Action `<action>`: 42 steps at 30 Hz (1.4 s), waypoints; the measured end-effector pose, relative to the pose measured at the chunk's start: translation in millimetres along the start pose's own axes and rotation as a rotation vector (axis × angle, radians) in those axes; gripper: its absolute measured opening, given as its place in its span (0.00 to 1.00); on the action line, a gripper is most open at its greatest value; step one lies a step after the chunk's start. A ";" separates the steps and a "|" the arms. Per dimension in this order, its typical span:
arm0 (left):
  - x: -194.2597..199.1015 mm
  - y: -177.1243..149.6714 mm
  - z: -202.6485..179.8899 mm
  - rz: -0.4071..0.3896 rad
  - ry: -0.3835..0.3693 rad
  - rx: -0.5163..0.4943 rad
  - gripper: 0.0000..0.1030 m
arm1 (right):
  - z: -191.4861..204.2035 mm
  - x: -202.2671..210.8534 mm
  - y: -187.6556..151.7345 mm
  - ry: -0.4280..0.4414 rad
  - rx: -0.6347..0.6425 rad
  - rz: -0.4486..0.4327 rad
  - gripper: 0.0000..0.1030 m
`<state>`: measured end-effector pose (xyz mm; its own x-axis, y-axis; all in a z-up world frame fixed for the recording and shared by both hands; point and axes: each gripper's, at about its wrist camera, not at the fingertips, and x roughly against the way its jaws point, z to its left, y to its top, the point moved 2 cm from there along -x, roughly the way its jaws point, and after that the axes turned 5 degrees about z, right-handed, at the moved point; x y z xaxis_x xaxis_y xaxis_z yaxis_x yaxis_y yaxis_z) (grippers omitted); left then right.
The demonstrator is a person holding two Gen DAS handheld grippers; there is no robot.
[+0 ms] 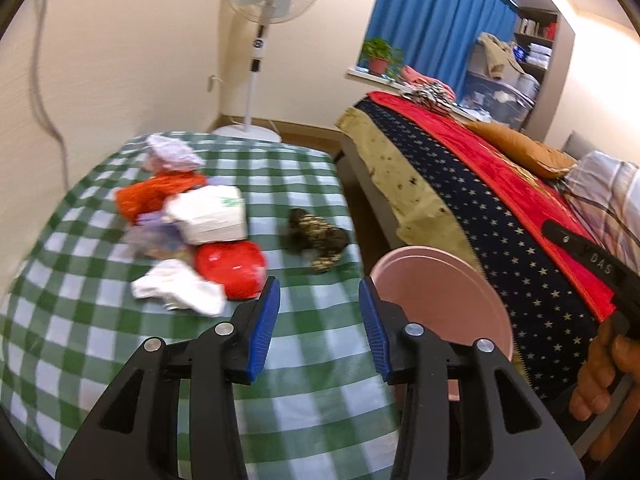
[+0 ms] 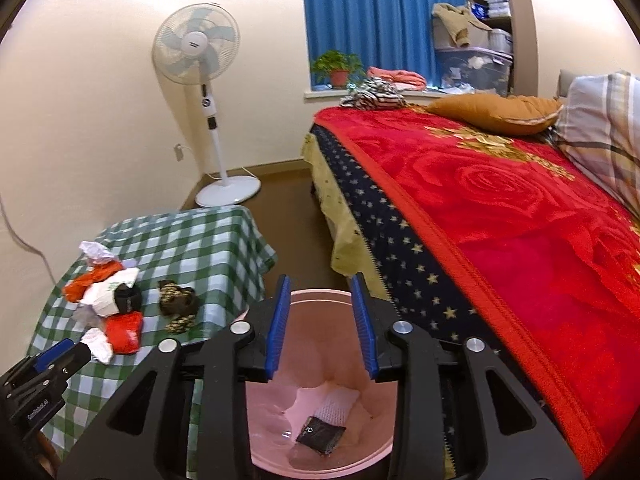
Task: Collect trash
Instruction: 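Open both tools to drop the packet and bubble wrap into the bin, then grasp the white plastic bag with the left tool while the right tool grasps the leopard-print sock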
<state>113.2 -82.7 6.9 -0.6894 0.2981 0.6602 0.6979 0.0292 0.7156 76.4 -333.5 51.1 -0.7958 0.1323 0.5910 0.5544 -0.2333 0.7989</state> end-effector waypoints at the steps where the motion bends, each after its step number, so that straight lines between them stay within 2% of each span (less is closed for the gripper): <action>1: 2.2 -2.4 7.2 -0.004 0.008 0.007 0.40 | 5.1 1.6 -1.0 0.010 0.009 -0.005 0.34; 10: 8.6 -15.8 49.5 -0.042 0.080 0.048 0.40 | 42.6 -8.6 -3.2 0.086 0.019 0.010 0.34; 18: -3.7 -21.1 98.2 -0.048 0.167 0.157 0.38 | 75.8 -27.9 -10.2 0.128 0.072 0.029 0.34; 36: -51.1 -16.5 136.9 0.006 0.231 0.264 0.38 | 115.6 -94.5 -21.6 0.183 0.116 0.105 0.35; 39: -57.3 -14.6 140.3 0.022 0.231 0.273 0.42 | 122.3 -104.2 -19.4 0.193 0.122 0.102 0.35; 42: -61.8 -13.0 144.4 0.032 0.236 0.288 0.50 | 129.6 -114.4 -17.2 0.199 0.128 0.100 0.45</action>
<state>174.8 36.3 -76.1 -0.6688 0.0758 0.7395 0.7225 0.3006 0.6226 189.5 -219.8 -15.7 -0.7609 -0.0802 0.6439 0.6488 -0.1096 0.7530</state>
